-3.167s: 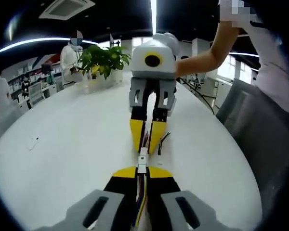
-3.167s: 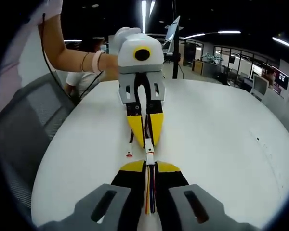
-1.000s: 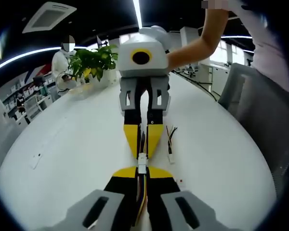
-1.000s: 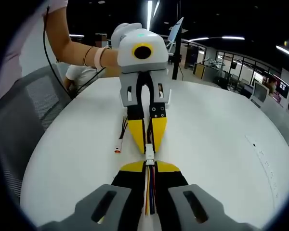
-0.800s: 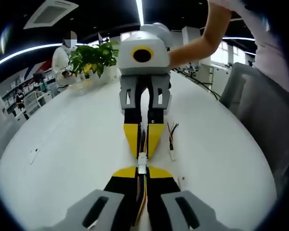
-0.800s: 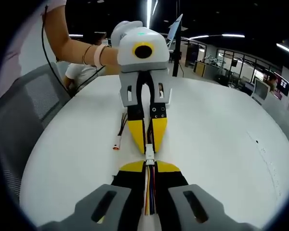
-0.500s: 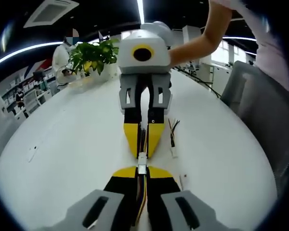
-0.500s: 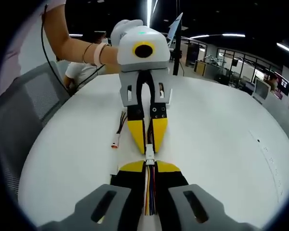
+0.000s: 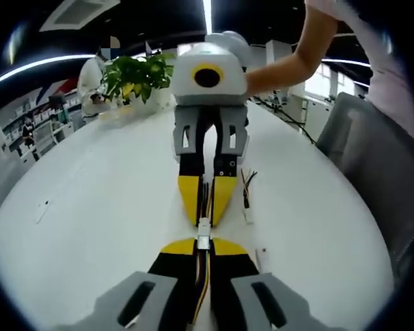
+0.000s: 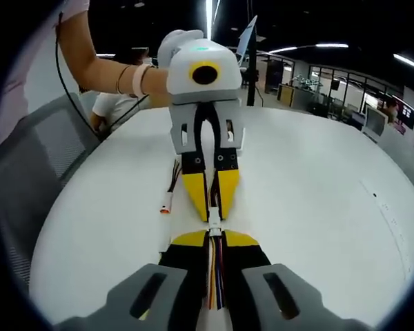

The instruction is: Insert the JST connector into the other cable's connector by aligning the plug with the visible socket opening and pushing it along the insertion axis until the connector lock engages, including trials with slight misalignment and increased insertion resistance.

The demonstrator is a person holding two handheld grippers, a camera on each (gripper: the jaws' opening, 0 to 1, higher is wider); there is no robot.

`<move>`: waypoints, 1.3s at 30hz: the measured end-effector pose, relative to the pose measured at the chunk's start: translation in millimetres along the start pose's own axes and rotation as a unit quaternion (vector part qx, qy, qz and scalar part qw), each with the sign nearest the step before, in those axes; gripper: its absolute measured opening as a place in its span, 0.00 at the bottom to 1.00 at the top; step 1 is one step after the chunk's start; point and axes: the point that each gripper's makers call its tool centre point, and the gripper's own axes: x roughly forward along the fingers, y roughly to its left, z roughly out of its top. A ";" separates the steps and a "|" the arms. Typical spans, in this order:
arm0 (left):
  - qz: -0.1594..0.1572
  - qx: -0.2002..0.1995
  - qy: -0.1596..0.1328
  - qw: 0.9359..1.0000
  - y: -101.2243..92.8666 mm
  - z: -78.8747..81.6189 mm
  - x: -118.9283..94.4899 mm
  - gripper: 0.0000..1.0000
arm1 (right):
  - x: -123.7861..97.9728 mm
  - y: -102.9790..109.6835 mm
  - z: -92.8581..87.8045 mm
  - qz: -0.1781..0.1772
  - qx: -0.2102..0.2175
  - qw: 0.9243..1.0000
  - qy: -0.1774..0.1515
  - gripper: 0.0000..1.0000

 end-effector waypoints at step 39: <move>0.053 -0.027 -0.013 0.998 -20.7 16.9 -36.0 0.08 | -30.2 23.0 22.0 -0.037 -0.001 0.999 -0.020 0.09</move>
